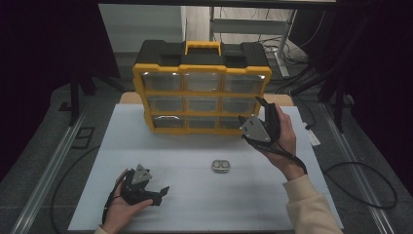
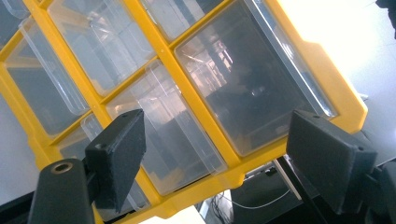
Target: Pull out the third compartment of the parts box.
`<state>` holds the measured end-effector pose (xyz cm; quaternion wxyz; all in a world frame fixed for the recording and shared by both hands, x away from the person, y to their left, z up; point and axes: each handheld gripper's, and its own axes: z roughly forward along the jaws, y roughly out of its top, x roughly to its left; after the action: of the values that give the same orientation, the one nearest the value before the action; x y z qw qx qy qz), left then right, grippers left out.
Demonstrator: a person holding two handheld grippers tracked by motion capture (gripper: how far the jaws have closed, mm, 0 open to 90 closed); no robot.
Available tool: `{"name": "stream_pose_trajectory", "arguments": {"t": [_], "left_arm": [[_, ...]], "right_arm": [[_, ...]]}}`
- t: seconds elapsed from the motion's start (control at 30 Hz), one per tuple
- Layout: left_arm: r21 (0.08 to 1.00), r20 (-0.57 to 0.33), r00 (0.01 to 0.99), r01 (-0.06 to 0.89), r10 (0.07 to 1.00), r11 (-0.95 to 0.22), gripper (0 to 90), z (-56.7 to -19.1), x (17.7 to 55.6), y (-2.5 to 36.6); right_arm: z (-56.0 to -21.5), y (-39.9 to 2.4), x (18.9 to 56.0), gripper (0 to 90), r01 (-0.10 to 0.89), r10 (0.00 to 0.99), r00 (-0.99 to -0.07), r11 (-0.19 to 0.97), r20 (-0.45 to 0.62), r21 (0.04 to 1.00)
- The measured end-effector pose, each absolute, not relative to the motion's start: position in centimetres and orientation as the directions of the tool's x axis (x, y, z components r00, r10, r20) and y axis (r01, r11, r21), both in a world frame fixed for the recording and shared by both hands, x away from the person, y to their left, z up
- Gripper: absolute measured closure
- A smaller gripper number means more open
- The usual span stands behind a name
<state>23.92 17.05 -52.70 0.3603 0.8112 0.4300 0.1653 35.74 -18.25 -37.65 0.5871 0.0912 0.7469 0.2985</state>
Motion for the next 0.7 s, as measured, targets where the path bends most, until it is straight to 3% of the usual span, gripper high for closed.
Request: {"name": "stream_pose_trajectory", "arguments": {"t": [0.7], "left_arm": [[0.727,-0.041,0.576,0.578,0.816,-0.371,6.3,-52.65,23.89,17.03]], "right_arm": [[-37.01,-17.74,36.49,20.2,-0.216,0.481,-0.29,0.809,-0.827,0.546]]}}
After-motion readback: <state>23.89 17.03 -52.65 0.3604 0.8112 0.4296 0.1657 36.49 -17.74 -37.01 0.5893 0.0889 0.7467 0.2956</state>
